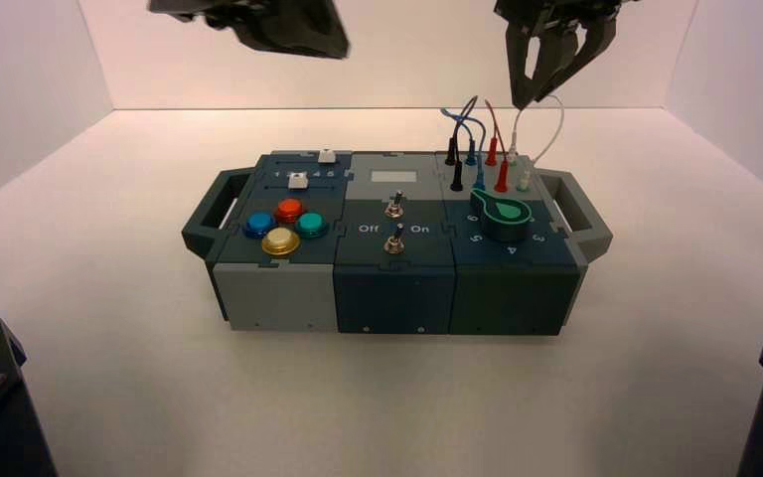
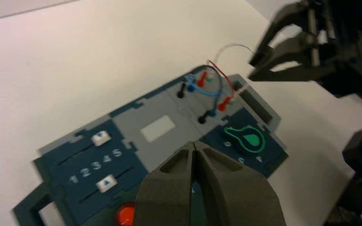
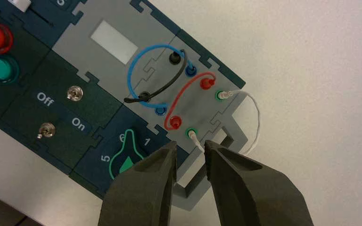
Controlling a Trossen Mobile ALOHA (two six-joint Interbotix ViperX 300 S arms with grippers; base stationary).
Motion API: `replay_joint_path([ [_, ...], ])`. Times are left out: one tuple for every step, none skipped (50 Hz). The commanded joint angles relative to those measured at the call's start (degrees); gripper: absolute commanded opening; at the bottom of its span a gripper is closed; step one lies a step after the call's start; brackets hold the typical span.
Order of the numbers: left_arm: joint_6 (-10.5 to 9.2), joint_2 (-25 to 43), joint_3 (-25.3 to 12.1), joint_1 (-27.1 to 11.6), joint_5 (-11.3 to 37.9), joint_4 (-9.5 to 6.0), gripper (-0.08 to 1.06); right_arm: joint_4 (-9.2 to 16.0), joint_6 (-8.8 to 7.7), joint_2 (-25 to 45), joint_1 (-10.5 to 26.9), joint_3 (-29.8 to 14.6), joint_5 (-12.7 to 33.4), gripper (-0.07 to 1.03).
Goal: Insert the red wire.
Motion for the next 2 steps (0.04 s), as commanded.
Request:
replay_joint_path([
  [0.18, -1.41, -0.79, 0.97, 0.79, 0.18, -0.03, 0.35, 0.18, -1.14, 0.18, -1.58, -0.09, 0.33],
  [0.18, -1.49, -0.88, 1.14, 1.23, 0.18, -0.03, 0.44, 0.18, -1.05, 0.18, -1.58, 0.00, 0.33],
])
